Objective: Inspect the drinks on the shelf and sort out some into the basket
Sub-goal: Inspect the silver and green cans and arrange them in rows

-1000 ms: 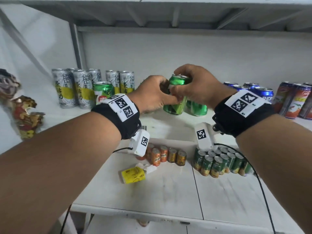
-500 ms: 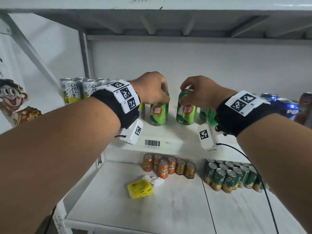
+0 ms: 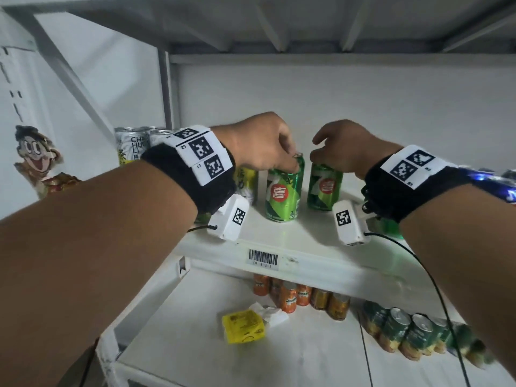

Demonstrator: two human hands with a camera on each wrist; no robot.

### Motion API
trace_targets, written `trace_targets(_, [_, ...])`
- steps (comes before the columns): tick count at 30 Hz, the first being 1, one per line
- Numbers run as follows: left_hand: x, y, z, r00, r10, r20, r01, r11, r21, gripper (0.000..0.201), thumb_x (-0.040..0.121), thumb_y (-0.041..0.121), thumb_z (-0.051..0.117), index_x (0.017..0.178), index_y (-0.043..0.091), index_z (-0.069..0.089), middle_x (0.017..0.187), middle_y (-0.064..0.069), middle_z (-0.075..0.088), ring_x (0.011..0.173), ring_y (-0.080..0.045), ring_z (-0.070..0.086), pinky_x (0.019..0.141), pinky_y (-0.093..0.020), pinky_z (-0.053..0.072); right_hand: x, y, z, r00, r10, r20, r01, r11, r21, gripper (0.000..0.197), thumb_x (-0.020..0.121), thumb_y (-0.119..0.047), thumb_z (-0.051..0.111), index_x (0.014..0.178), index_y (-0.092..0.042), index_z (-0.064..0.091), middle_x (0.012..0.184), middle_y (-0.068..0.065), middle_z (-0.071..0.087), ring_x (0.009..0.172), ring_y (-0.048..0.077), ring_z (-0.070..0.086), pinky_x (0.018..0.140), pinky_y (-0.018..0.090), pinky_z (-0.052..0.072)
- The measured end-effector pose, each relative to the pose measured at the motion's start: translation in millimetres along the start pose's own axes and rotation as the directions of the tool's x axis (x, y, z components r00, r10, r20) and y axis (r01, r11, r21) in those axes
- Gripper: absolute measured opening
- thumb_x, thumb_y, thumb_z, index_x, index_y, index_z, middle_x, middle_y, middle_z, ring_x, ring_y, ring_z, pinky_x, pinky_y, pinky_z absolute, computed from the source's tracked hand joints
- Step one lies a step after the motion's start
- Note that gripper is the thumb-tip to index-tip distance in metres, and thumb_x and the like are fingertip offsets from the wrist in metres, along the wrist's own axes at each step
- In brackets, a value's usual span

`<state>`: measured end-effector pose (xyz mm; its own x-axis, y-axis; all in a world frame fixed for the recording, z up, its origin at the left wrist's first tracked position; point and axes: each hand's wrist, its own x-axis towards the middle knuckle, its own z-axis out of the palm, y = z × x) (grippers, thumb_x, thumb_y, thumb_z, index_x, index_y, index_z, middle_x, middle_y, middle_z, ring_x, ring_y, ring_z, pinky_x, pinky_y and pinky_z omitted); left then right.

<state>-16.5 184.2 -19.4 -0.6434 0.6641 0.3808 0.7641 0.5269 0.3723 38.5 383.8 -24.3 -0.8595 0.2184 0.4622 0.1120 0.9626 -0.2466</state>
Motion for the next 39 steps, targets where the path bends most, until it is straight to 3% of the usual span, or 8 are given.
trace_targets(6, [-29.6, -26.9, -44.4, 0.997, -0.017, -0.08, 0.018, 1.0, 0.011, 0.015, 0.085, 0.034, 0.089, 0.093, 0.023, 0.083, 0.087, 0.012, 0.08, 0.081, -0.003, 0.074, 0.074, -0.023, 0.057, -12.1, -62.2, -18.1, 0.979, -0.144, -0.143, 0.172, 0.962, 0.213, 0.021, 0.088, -0.028, 0.073, 0.106, -0.018, 0.078, 0.105, 0.0, 0.073, 0.098, 0.022, 0.068, 0.085, 0.03, 0.052])
trace_targets(9, [-47.9, -48.2, -64.3, 0.995, -0.064, -0.074, 0.068, 0.996, 0.06, 0.012, 0.085, 0.034, 0.087, 0.091, 0.025, 0.083, 0.084, 0.015, 0.08, 0.074, 0.002, 0.072, 0.064, -0.018, 0.055, -23.1, -99.6, -8.1, 0.967, -0.228, -0.116, 0.253, 0.921, 0.298, 0.015, 0.089, -0.024, 0.075, 0.101, -0.016, 0.078, 0.097, 0.0, 0.075, 0.09, 0.017, 0.068, 0.082, 0.031, 0.054])
trace_targets(12, [-63.8, -70.4, -72.4, 0.99, -0.133, -0.035, 0.136, 0.988, 0.079, 0.016, 0.081, 0.037, 0.087, 0.092, 0.027, 0.082, 0.088, 0.011, 0.08, 0.082, -0.005, 0.075, 0.073, -0.028, 0.062, -29.9, -129.0, 7.9, 0.951, -0.301, -0.065, 0.306, 0.896, 0.321, 0.01, 0.088, -0.021, 0.076, 0.097, -0.018, 0.078, 0.093, -0.002, 0.075, 0.087, 0.014, 0.067, 0.078, 0.028, 0.051])
trace_targets(17, [-78.2, -89.7, -64.5, 0.974, -0.224, 0.025, 0.221, 0.97, 0.106, 0.024, 0.082, 0.043, 0.083, 0.098, 0.025, 0.078, 0.091, 0.008, 0.078, 0.088, -0.012, 0.073, 0.072, -0.027, 0.055, -36.0, -158.0, 29.2, 0.946, -0.302, 0.119, 0.241, 0.899, 0.365, 0.021, 0.085, -0.02, 0.076, 0.106, -0.018, 0.076, 0.106, 0.002, 0.075, 0.101, 0.02, 0.07, 0.094, 0.037, 0.058])
trace_targets(23, [-99.7, -105.4, -75.4, 0.957, -0.228, 0.18, 0.264, 0.94, -0.216, 0.053, 0.072, 0.018, 0.089, 0.122, 0.012, 0.073, 0.117, -0.009, 0.078, 0.112, -0.028, 0.076, 0.099, -0.04, 0.062, -45.8, -165.7, 38.7, 0.93, -0.283, 0.235, 0.181, 0.909, 0.376, 0.056, 0.078, -0.034, 0.087, 0.129, -0.022, 0.066, 0.119, -0.002, 0.07, 0.109, 0.02, 0.067, 0.097, 0.037, 0.056])
trace_targets(28, [-102.5, -102.7, -75.8, 0.977, -0.166, 0.136, 0.212, 0.85, -0.482, 0.021, 0.096, -0.007, 0.071, 0.116, -0.003, 0.073, 0.103, -0.02, 0.077, 0.09, -0.025, 0.078, 0.083, -0.031, 0.066, -59.9, -163.9, 27.2, 0.952, -0.251, 0.174, 0.171, 0.911, 0.376, 0.057, 0.073, -0.04, 0.093, 0.122, -0.026, 0.07, 0.113, -0.003, 0.07, 0.098, 0.017, 0.069, 0.082, 0.028, 0.058])
trace_targets(32, [-85.5, -75.4, -68.6, 0.998, -0.046, 0.044, 0.053, 0.987, -0.154, 0.014, 0.093, 0.01, 0.077, 0.106, 0.015, 0.08, 0.094, -0.001, 0.08, 0.083, -0.013, 0.076, 0.075, -0.027, 0.062, -68.6, -138.3, -5.4, 0.988, -0.121, 0.097, 0.081, 0.933, 0.35, 0.038, 0.071, -0.045, 0.092, 0.099, -0.027, 0.075, 0.095, -0.001, 0.076, 0.083, 0.019, 0.075, 0.062, 0.026, 0.057])
trace_targets(39, [-32.7, -2.5, -20.8, 0.994, 0.11, 0.011, -0.111, 0.989, 0.094, 0.041, 0.083, 0.038, 0.087, 0.119, 0.022, 0.074, 0.117, 0.007, 0.07, 0.106, -0.016, 0.068, 0.092, -0.032, 0.057, -73.7, -64.1, -44.8, 0.995, 0.039, 0.096, -0.041, 0.999, 0.018, 0.029, 0.071, -0.046, 0.087, 0.093, -0.033, 0.072, 0.098, -0.007, 0.069, 0.084, 0.011, 0.065, 0.065, 0.028, 0.051])
